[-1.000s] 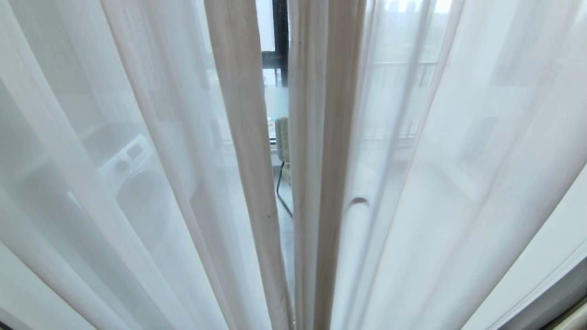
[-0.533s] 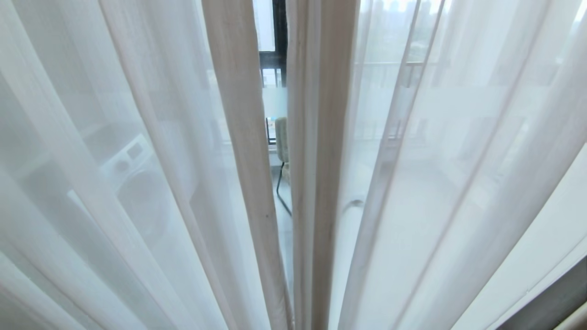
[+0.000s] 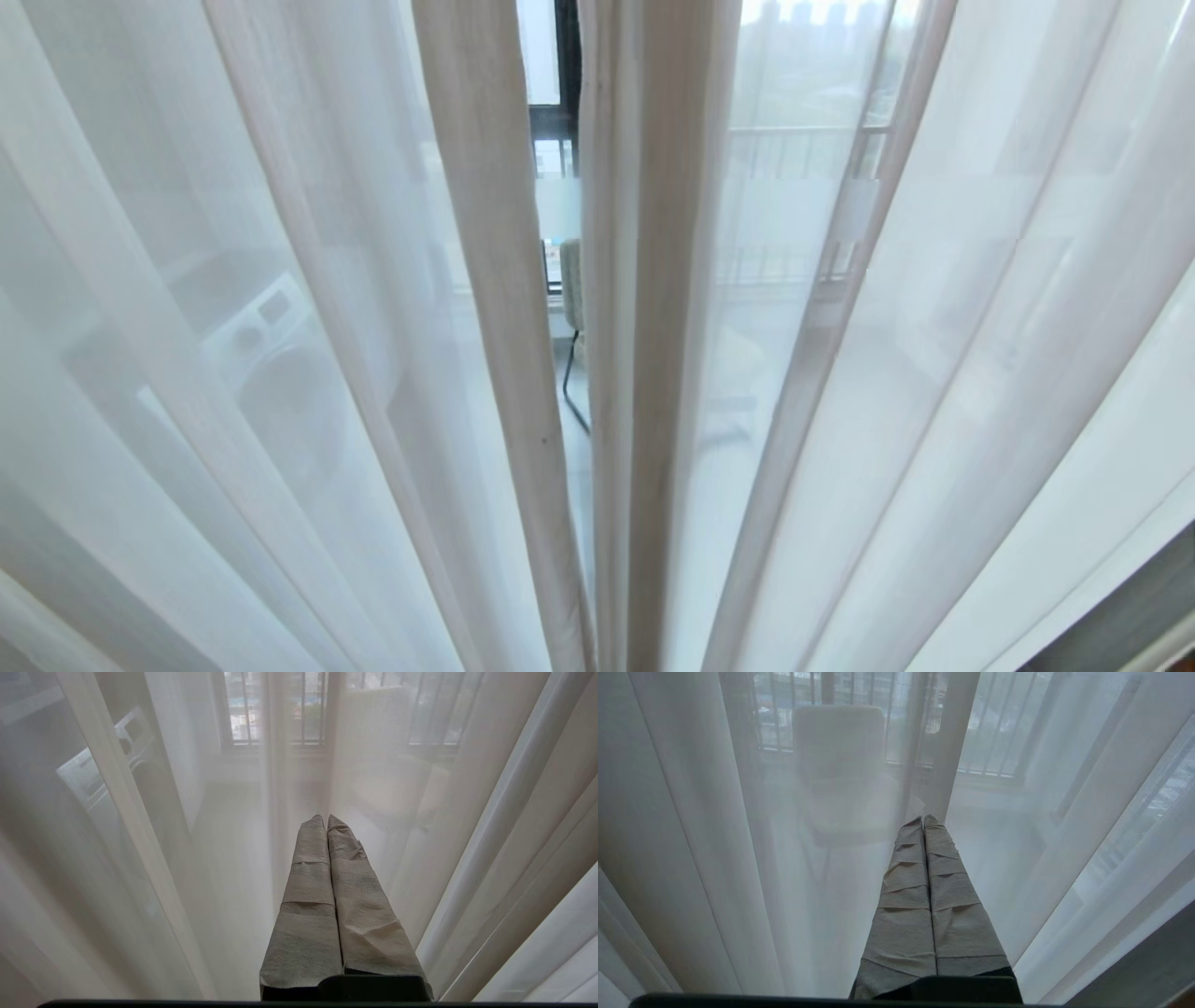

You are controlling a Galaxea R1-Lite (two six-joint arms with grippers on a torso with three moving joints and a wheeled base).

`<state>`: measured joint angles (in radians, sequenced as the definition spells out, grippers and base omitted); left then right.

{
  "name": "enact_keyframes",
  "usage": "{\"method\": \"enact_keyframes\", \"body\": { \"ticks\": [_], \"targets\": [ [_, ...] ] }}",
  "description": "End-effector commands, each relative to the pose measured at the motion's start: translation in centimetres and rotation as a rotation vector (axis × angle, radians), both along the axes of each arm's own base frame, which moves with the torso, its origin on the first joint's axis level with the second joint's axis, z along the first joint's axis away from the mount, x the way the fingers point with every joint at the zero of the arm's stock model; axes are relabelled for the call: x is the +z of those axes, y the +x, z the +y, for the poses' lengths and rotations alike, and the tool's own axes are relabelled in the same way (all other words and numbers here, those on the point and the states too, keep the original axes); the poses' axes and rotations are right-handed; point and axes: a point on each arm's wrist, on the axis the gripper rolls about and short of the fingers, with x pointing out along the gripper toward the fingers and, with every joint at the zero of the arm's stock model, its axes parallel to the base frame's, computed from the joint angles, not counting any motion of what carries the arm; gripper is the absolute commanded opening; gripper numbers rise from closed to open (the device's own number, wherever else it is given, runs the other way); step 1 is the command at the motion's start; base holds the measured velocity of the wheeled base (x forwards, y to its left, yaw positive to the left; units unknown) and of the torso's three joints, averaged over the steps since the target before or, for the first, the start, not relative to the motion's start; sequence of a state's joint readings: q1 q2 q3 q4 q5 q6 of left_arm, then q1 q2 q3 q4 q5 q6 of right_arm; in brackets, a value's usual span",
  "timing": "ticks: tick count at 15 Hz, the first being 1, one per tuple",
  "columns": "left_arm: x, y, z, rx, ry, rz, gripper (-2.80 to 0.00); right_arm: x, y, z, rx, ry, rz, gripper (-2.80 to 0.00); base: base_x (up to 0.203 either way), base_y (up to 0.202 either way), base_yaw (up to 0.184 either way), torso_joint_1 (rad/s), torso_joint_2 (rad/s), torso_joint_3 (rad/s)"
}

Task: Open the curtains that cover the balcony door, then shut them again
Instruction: Pull the outer curtains open on both sides

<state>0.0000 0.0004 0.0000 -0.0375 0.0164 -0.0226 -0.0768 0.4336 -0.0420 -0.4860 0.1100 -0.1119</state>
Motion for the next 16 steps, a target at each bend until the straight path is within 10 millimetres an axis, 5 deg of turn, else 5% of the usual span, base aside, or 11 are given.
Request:
{"method": "enact_keyframes", "body": {
  "ticks": [1,10,16],
  "targets": [
    [0.0,0.0,0.0,0.000,0.000,-0.001,-2.80,-1.9,-1.6,0.1,0.001,-0.004,-0.002,-2.80,0.000,0.000,0.000,0.000,0.00,0.000],
    [0.0,0.0,0.0,0.000,0.000,-0.001,-2.80,-6.2,-4.2,-0.1,-0.020,0.009,0.099,-2.80,0.000,0.000,0.000,0.000,0.00,0.000],
    [0.0,0.0,0.0,0.000,0.000,-0.001,-2.80,-6.3,-4.3,-0.1,-0.032,0.059,0.093,-2.80,0.000,0.000,0.000,0.000,0.00,0.000]
  ]
}}
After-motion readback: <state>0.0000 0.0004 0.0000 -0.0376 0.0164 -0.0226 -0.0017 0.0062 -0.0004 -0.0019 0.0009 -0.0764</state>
